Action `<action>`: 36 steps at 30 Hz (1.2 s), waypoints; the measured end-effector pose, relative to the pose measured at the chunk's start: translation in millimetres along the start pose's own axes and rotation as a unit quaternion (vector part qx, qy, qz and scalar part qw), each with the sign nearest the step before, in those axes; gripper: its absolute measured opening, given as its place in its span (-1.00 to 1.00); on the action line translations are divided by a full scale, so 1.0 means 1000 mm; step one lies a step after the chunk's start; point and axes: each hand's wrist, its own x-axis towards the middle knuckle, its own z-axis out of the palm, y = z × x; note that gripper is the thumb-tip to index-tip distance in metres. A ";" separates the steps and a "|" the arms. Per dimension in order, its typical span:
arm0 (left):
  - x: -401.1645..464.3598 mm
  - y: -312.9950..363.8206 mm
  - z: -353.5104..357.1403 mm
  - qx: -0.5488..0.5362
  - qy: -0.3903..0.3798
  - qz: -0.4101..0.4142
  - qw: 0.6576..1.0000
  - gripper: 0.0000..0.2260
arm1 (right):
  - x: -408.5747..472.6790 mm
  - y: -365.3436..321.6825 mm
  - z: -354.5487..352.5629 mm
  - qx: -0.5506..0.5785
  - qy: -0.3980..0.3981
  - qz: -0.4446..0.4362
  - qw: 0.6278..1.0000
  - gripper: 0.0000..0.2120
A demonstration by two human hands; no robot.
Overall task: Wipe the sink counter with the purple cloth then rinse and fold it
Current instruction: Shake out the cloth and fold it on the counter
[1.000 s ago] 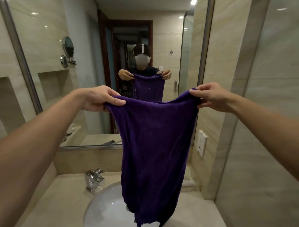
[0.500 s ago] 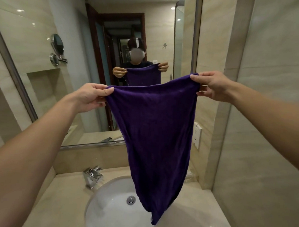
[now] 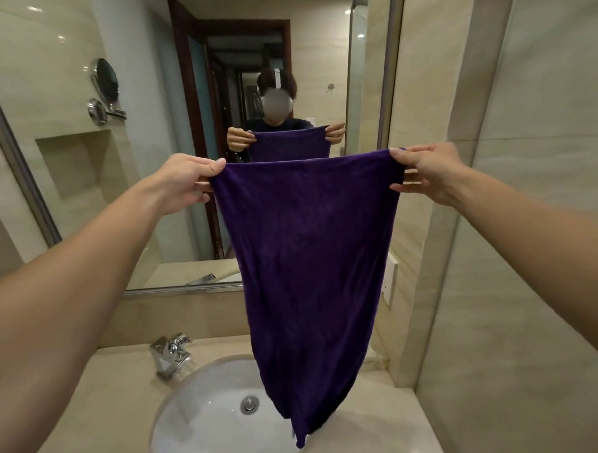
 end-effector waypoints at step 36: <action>0.063 0.036 0.075 0.039 0.294 0.117 0.948 -0.78 | 0.073 -0.020 -0.012 0.010 0.096 -0.050 0.994 -0.80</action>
